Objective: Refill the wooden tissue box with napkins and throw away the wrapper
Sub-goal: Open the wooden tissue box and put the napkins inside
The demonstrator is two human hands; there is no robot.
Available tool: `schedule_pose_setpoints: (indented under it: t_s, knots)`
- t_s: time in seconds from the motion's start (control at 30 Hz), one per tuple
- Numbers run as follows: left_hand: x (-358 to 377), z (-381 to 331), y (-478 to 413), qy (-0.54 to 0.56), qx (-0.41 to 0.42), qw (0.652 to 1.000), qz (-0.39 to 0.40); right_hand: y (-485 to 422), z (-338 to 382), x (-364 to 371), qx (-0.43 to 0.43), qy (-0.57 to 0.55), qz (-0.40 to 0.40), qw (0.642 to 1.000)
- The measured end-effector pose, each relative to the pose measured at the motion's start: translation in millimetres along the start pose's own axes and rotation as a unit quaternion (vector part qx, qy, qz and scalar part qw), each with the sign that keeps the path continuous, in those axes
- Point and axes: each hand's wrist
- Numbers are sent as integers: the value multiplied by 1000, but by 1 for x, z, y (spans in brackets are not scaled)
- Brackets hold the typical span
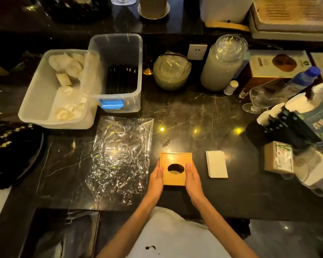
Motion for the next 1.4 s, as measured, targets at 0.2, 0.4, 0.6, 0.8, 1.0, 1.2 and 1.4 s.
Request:
schedule_pose_setpoints:
  t_s: [0.2,0.4,0.6,0.8,1.0,1.2,1.4]
  knots:
    - [-5,0,1,28,-21,999,22,0,-1,-4,-17,43,11,999]
    - [-12,-1,-4,34,-46,998,28,-6,-13,-30,-221,367,29,903]
    - [-15,-1,-2,7,-30,999,39,-14,-10,-48,-376,660,68,647]
    - [-15,1,-1,-19,-12,999,31,-13,6,-56,-396,687,107,600]
    - [-14,-2,-1,-21,-21,999,28,-36,78,-72,-281,528,221,770]
    - [-10,0,-2,-34,-6,999,11,-85,119,-55,-207,353,112,905]
    - [-8,6,-3,-41,2,999,10,-95,114,-53,-191,346,112,912]
Point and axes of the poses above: each hand's wrist, its own y-axis away from the middle knuckle, its own x-axis out of the palm, z = x × y, and after that the axes turned 6 degrees about y, right-handed
